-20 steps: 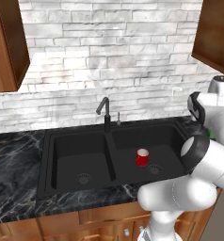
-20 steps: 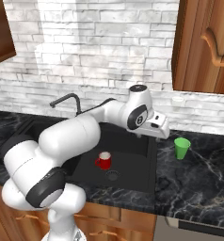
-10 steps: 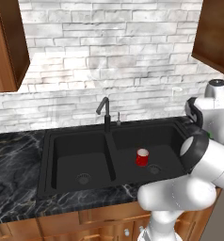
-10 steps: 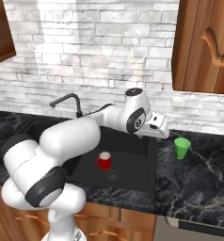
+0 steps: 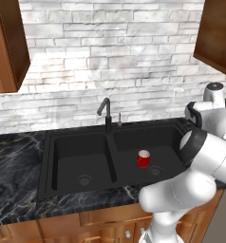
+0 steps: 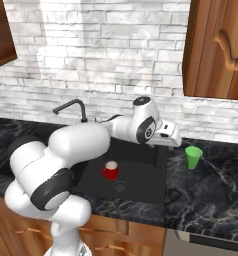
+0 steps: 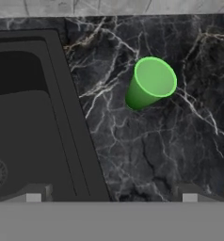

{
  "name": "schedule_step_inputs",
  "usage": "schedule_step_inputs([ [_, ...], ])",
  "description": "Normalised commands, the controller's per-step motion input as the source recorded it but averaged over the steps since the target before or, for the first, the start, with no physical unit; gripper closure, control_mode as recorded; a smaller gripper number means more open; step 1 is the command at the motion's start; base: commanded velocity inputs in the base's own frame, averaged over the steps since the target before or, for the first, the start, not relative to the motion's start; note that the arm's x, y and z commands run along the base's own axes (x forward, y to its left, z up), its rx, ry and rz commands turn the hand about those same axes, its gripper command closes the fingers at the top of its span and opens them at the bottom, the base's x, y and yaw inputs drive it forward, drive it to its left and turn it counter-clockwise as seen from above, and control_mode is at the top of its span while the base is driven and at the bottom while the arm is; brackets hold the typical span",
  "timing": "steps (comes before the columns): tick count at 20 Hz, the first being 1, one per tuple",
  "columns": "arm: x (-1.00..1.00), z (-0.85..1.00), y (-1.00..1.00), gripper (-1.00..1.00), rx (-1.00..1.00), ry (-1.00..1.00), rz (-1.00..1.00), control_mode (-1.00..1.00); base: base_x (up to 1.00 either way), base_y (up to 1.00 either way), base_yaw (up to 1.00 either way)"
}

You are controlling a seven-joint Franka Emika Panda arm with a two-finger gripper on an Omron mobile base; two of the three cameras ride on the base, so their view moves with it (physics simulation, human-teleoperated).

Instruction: Move any existing items from the left basin to the right basin for drying. Then move the cup from the counter to the left basin of the sink for washing.

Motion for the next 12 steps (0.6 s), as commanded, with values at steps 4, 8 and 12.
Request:
schedule_step_inputs([
  [4, 0.15, -0.03, -0.12, -1.0, -0.01, 0.0, -0.02, -1.0, 0.0, 0.0, 0.0],
  [8, 0.18, -0.04, -0.15, -1.0, 0.0, 0.0, -0.02, -1.0, 0.0, 0.0, 0.0],
  [12, 0.16, -0.03, -0.16, -1.0, 0.0, 0.0, -0.02, -1.0, 0.0, 0.0, 0.0],
])
